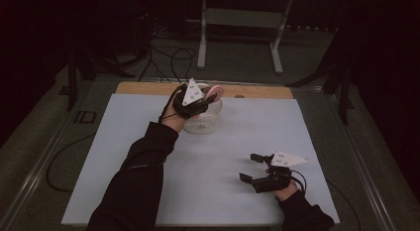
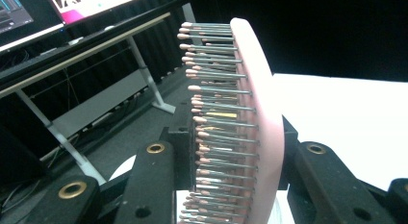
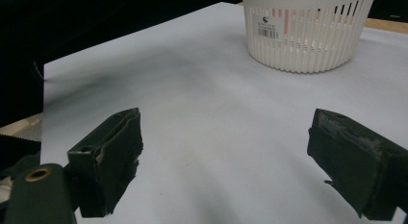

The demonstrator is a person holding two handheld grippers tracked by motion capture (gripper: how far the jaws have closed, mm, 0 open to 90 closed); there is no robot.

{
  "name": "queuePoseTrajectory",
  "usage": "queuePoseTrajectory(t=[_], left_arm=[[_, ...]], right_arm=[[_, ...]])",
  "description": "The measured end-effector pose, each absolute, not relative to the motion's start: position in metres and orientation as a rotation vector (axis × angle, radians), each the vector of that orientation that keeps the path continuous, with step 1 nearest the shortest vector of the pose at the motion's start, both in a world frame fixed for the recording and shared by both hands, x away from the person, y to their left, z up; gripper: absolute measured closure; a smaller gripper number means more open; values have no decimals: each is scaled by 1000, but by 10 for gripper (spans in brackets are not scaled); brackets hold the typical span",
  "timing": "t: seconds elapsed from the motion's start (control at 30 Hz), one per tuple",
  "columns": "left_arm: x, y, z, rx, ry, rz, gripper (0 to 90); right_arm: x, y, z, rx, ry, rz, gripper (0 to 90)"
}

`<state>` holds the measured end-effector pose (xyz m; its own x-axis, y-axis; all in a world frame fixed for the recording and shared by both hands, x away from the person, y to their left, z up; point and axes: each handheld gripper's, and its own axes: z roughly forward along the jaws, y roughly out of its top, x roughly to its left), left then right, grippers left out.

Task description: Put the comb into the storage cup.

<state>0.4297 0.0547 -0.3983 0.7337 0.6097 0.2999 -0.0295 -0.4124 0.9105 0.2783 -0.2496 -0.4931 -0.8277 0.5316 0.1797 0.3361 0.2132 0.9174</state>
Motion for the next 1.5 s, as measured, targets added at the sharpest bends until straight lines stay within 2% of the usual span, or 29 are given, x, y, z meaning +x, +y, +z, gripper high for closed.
queuePoseTrajectory(t=[0.7, 1.5], left_arm=[[419, 36, -416, 1961, 339, 885, 658], [411, 20, -435, 2019, 287, 947, 654]], right_arm=[[278, -249, -493, 840, 2303, 1673, 117], [279, -250, -493, 843, 2298, 1674, 116]])
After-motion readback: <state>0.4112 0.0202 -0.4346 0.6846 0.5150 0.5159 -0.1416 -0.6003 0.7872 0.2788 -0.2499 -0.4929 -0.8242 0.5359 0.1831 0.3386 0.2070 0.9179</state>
